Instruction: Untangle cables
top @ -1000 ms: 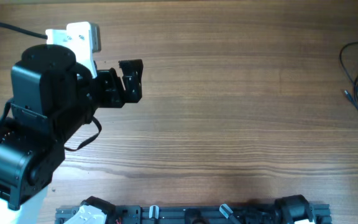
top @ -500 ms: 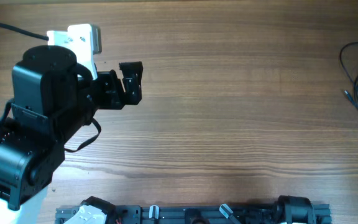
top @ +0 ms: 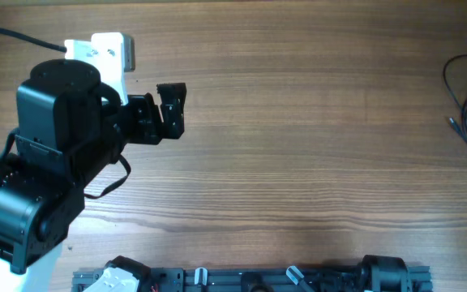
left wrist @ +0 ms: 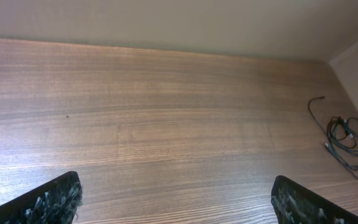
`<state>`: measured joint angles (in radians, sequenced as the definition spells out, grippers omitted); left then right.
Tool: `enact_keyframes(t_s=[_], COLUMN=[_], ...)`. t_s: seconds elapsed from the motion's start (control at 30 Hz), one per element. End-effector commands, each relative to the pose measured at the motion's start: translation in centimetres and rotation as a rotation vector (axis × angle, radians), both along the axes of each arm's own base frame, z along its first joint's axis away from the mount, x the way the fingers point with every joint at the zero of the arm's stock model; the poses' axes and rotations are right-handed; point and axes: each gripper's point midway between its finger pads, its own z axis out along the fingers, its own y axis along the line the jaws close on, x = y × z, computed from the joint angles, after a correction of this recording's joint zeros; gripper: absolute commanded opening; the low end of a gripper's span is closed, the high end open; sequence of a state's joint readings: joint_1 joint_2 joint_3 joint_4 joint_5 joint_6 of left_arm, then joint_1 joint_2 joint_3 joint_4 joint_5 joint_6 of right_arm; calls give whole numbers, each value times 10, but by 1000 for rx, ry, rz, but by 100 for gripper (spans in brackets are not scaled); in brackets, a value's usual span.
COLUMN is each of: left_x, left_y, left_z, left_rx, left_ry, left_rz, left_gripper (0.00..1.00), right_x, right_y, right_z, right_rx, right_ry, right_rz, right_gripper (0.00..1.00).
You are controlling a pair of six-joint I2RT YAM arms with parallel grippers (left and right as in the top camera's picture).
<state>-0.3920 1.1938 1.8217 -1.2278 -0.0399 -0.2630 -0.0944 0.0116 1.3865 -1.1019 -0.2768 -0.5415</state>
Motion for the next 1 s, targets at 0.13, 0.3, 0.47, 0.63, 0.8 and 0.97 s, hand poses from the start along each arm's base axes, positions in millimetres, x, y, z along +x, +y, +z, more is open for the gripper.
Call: enact_keyframes(t_s=[0.13,0.3,0.47,0.63,0.8,0.97], left_x=[-1,-1,-1,-1,-1,-1], left_y=[1,2,2,2,2,2], left_z=[6,6,6,6,5,5], left_rx=[15,15,15,15,16,16], left_ry=[-26,-25,-25,-25,-23,-22], left_rz=[-5,-6,-6,-5,-5,-5], left_gripper=[100,100,99,99,99,99], right_x=[93,146,181,211,230,248], right_y=[23,25,27,11,9,-10], right_z=[-14,-46,-79,-111,-153,-185], right_rx=[-39,14,3,84,131,242], right_ry=[-29,-5,-18,12,86,131], right_rz=[199,261,297,227,226,136], right_gripper=[100,100,100,100,100,100])
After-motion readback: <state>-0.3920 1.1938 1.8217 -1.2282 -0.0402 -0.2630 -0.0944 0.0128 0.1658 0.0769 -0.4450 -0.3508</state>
